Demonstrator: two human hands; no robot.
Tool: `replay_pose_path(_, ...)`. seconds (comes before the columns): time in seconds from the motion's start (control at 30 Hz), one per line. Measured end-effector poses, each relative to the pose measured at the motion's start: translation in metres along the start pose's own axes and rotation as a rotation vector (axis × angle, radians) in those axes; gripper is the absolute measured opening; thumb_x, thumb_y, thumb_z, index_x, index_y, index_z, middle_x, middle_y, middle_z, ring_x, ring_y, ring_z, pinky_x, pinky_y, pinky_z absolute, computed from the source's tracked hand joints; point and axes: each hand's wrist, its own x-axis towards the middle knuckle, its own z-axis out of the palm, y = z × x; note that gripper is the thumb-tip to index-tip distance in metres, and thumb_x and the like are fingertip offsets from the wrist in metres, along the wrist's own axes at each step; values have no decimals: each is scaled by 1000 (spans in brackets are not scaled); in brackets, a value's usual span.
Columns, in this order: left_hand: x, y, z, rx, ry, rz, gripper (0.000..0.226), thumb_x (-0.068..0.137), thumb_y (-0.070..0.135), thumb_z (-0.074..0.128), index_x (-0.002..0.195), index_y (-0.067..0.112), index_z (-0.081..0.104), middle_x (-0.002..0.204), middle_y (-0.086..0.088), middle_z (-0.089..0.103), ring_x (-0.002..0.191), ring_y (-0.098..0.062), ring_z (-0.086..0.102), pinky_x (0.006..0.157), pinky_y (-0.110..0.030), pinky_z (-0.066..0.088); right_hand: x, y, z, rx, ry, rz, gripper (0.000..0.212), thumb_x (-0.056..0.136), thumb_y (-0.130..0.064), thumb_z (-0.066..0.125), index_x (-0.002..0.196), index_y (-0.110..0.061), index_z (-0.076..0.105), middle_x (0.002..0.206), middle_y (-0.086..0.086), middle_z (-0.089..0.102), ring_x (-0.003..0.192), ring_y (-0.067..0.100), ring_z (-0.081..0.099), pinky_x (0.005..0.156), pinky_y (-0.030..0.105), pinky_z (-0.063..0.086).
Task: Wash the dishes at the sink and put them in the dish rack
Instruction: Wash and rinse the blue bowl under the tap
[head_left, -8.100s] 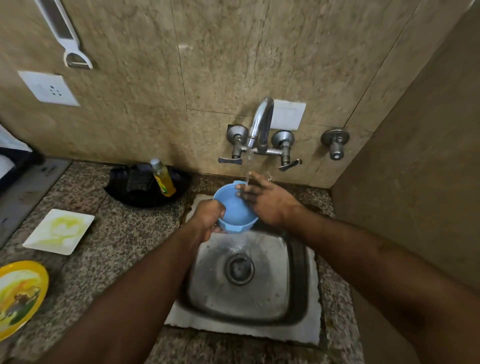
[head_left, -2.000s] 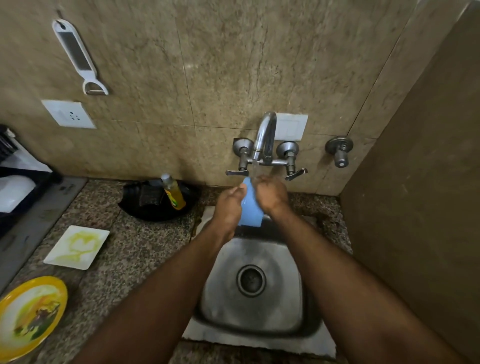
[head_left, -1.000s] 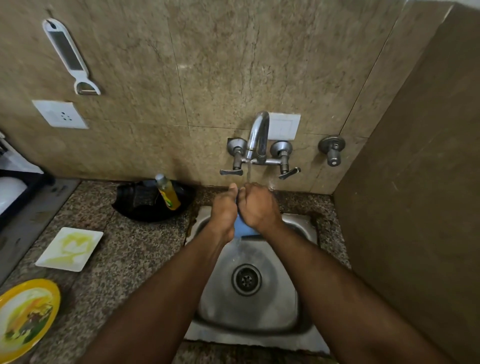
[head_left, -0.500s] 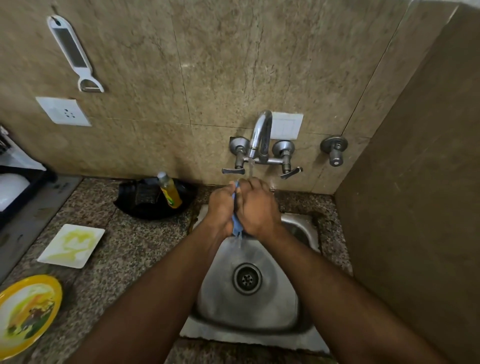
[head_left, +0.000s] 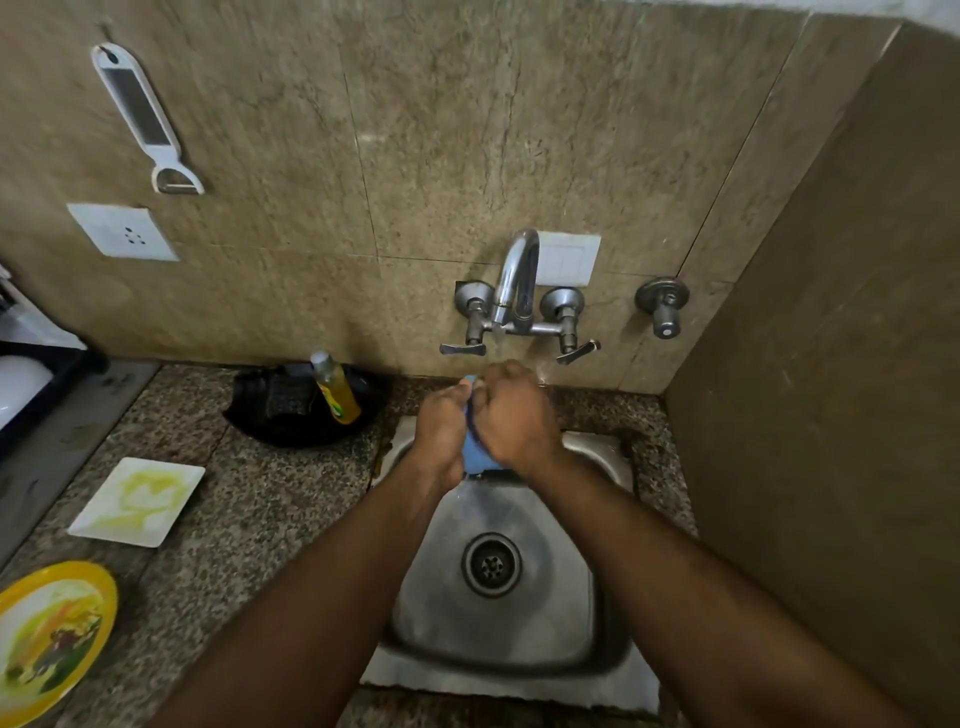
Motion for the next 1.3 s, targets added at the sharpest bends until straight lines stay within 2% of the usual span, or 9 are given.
replay_pose_path(0.13,-1,6,6,-36,-24,-70,34,108,27,48,96,11,75,89,-10,78,79,-21,74,65,-29,58,-7,5,3,-71,1,-117,56,96,-42,20,112,-10,63,110,11,66,104,27,59,89,40,51)
replay_pose_path(0.27,-5,3,2,65,-67,-24,39,101,42,57,105,10,79,105,-18,78,96,-36,74,90,-51,59,16,12,-6,116,-73,246,48,101,-37,36,98,-4,71,101,19,72,94,36,68,72,31,45)
replay_pose_path(0.4,-8,-7,-6,164,-147,84,24,104,28,58,106,15,77,95,-11,80,84,-29,74,78,-41,58,31,19,-21,146,-211,472,41,104,-33,46,106,-1,72,115,21,71,104,33,66,79,30,45)
replay_pose_path(0.53,-6,-8,-8,154,-78,92,21,103,24,57,103,14,75,96,-12,79,85,-30,75,82,-48,60,21,15,-12,276,-263,378,46,100,-52,43,112,-16,69,113,12,70,92,25,63,81,30,49)
replay_pose_path(0.67,1,7,-5,-82,-31,-7,28,102,21,60,115,0,72,111,-26,74,96,-41,73,87,-58,61,5,24,0,436,-223,169,67,89,-67,54,144,-28,50,137,4,55,118,22,59,103,41,50)
replay_pose_path(0.77,1,15,1,-191,-44,-66,27,103,19,58,115,-5,67,103,-24,74,84,-34,74,71,-46,64,-4,27,-2,439,-128,114,74,96,-60,50,157,-21,34,153,8,42,133,22,49,112,37,41)
replay_pose_path(0.87,2,18,8,-256,10,-123,22,105,16,55,103,-4,63,98,-22,71,77,-32,71,61,-42,58,-10,29,0,469,-99,155,85,89,-63,59,158,-23,31,154,6,42,133,21,49,110,38,44)
replay_pose_path(1.17,26,1,-13,-429,216,-263,36,107,20,41,114,-8,62,128,-33,63,106,-45,64,93,-61,54,-22,32,8,755,-73,370,94,60,-49,93,142,-28,50,136,-2,60,116,16,61,99,38,56)
replay_pose_path(1.3,17,-6,-20,-458,163,-309,43,106,22,37,126,-5,62,124,-33,64,102,-47,63,82,-58,52,-21,33,7,1006,-122,475,111,49,-38,96,147,-25,46,133,-4,62,117,15,63,100,41,56)
